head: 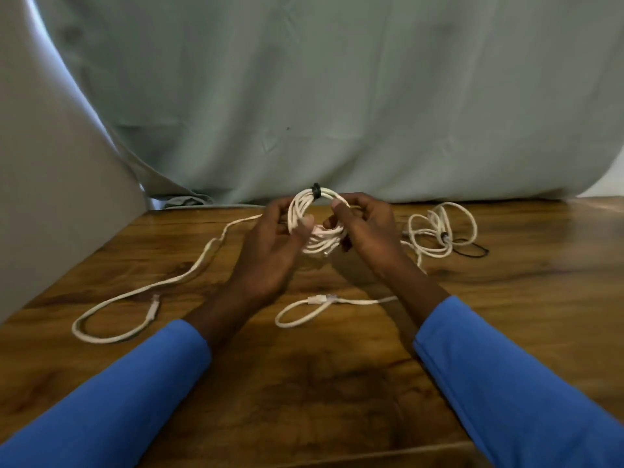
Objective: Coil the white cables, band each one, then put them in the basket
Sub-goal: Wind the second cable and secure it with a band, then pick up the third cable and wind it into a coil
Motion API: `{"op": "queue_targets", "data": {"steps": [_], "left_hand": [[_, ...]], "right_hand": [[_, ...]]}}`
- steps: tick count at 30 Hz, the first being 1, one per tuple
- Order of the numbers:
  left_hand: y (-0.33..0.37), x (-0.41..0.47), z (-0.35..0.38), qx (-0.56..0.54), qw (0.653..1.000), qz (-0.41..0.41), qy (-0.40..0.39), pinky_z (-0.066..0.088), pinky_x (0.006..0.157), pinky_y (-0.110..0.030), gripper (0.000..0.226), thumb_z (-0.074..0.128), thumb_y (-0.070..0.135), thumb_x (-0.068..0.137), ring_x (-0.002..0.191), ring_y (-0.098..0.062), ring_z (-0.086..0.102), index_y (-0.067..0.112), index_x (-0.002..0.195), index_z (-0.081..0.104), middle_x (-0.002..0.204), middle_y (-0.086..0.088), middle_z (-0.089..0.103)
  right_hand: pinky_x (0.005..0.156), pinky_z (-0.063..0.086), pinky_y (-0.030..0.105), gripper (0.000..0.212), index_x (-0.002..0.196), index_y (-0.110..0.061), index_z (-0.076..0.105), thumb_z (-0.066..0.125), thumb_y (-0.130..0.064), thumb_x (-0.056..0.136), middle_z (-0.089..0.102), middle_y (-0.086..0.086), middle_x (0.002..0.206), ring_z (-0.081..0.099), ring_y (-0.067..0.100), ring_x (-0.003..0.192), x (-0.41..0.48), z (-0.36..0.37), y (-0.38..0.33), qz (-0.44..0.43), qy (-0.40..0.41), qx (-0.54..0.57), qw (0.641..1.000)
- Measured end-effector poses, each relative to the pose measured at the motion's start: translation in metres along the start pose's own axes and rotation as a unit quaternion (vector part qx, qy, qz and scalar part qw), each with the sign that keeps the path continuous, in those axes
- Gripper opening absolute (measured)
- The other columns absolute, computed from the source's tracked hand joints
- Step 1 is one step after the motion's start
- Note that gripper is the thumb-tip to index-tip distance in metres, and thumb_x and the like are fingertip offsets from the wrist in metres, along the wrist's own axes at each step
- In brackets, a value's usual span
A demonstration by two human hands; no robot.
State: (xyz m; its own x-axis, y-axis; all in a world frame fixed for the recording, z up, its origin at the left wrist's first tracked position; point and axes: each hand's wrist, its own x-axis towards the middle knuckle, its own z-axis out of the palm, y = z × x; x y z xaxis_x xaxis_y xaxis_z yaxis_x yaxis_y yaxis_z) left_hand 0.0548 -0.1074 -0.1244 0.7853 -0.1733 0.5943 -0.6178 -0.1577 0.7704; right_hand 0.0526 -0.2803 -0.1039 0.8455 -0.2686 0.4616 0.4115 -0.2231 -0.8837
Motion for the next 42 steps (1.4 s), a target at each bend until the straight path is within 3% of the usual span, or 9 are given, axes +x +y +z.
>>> {"op": "queue_targets", "data": {"steps": [4, 8, 17, 25, 28, 31, 35, 39, 42], "left_hand": [[0.008, -0.012, 0.024, 0.050, 0.984, 0.070, -0.157, 0.048, 0.101, -0.026, 0.067, 0.060, 0.056, 0.095, 0.127, 0.001, 0.055, 0.028, 0.152, 0.039, 0.141, 0.012, 0.058], [0.012, -0.022, 0.029, 0.137, 0.959, 0.104, -0.226, 0.039, 0.096, -0.010, 0.072, 0.054, 0.066, 0.090, 0.127, 0.009, 0.046, 0.037, 0.154, 0.036, 0.145, 0.019, 0.047], [0.003, -0.019, 0.023, 0.109, 0.961, 0.049, -0.249, 0.050, 0.103, -0.036, 0.067, 0.046, 0.082, 0.082, 0.118, 0.005, 0.057, 0.041, 0.133, 0.062, 0.128, 0.022, 0.060], [0.002, -0.013, 0.020, 0.057, 0.967, 0.009, -0.247, 0.049, 0.107, -0.043, 0.064, 0.044, 0.077, 0.085, 0.115, -0.002, 0.061, 0.033, 0.121, 0.073, 0.120, 0.019, 0.068], [0.004, -0.011, 0.018, 0.064, 0.967, 0.004, -0.246, 0.049, 0.107, -0.044, 0.062, 0.044, 0.075, 0.089, 0.115, -0.004, 0.062, 0.030, 0.121, 0.074, 0.121, 0.016, 0.068], [0.007, -0.012, 0.016, 0.076, 0.963, 0.013, -0.260, 0.052, 0.102, -0.043, 0.051, 0.052, 0.070, 0.089, 0.110, -0.002, 0.063, 0.033, 0.116, 0.075, 0.117, 0.018, 0.070], [0.017, -0.009, 0.008, 0.166, 0.928, 0.011, -0.334, 0.054, 0.073, -0.028, 0.035, 0.073, 0.068, 0.075, 0.083, -0.002, 0.066, 0.037, 0.091, 0.077, 0.088, 0.016, 0.073], [0.015, -0.003, -0.001, 0.204, 0.903, -0.004, -0.379, 0.051, 0.065, -0.035, 0.009, 0.080, 0.026, 0.084, 0.061, -0.006, 0.062, 0.027, 0.076, 0.076, 0.069, 0.004, 0.072], [0.011, 0.000, -0.012, 0.178, 0.921, -0.014, -0.346, 0.048, 0.065, -0.029, 0.013, 0.076, 0.031, 0.090, 0.064, 0.001, 0.062, 0.027, 0.078, 0.077, 0.071, 0.011, 0.073]], "right_hand": [[0.045, 0.048, 0.026, 0.018, 0.103, -0.009, 0.073, 0.071, -0.025, 0.096, 0.078, 0.007, 0.077, 0.070, 0.016, 0.058, -0.011, -0.066, -0.016, 0.004, 0.058, -0.089, 0.994], [0.043, 0.047, 0.027, 0.020, 0.096, -0.003, 0.075, 0.072, -0.022, 0.093, 0.070, 0.012, 0.072, 0.061, 0.018, 0.049, -0.038, -0.149, -0.018, 0.102, 0.120, -0.137, 0.978], [0.056, 0.047, 0.034, 0.039, 0.093, 0.010, 0.074, 0.076, -0.028, 0.085, 0.071, 0.022, 0.071, 0.059, 0.029, 0.053, -0.066, -0.249, 0.009, 0.274, 0.221, -0.177, 0.919], [0.080, 0.052, 0.038, 0.053, 0.090, -0.012, 0.071, 0.045, -0.056, 0.100, 0.072, 0.010, 0.092, 0.064, 0.029, 0.085, -0.038, -0.239, 0.007, 0.210, 0.184, -0.463, 0.841], [0.087, 0.054, 0.045, 0.046, 0.106, -0.016, 0.071, 0.044, -0.053, 0.100, 0.070, 0.009, 0.107, 0.064, 0.031, 0.099, -0.039, -0.222, 0.002, 0.055, 0.225, -0.536, 0.812], [0.076, 0.056, 0.044, 0.035, 0.098, -0.019, 0.072, 0.050, -0.045, 0.099, 0.072, 0.005, 0.097, 0.067, 0.027, 0.089, -0.048, -0.187, -0.008, -0.062, 0.178, -0.512, 0.838], [0.076, 0.058, 0.044, 0.050, 0.082, -0.020, 0.073, 0.050, -0.061, 0.098, 0.073, 0.003, 0.079, 0.069, 0.023, 0.076, -0.074, -0.121, -0.021, 0.056, 0.007, -0.413, 0.909], [0.073, 0.051, 0.028, 0.036, 0.108, -0.023, 0.076, 0.062, -0.054, 0.096, 0.074, -0.004, 0.099, 0.067, 0.009, 0.090, -0.086, -0.072, -0.019, 0.100, -0.098, -0.359, 0.923], [0.075, 0.061, 0.031, 0.036, 0.126, -0.023, 0.068, 0.074, -0.032, 0.092, 0.074, -0.006, 0.103, 0.072, 0.006, 0.089, -0.086, -0.042, -0.014, 0.100, -0.113, -0.222, 0.963]]}}
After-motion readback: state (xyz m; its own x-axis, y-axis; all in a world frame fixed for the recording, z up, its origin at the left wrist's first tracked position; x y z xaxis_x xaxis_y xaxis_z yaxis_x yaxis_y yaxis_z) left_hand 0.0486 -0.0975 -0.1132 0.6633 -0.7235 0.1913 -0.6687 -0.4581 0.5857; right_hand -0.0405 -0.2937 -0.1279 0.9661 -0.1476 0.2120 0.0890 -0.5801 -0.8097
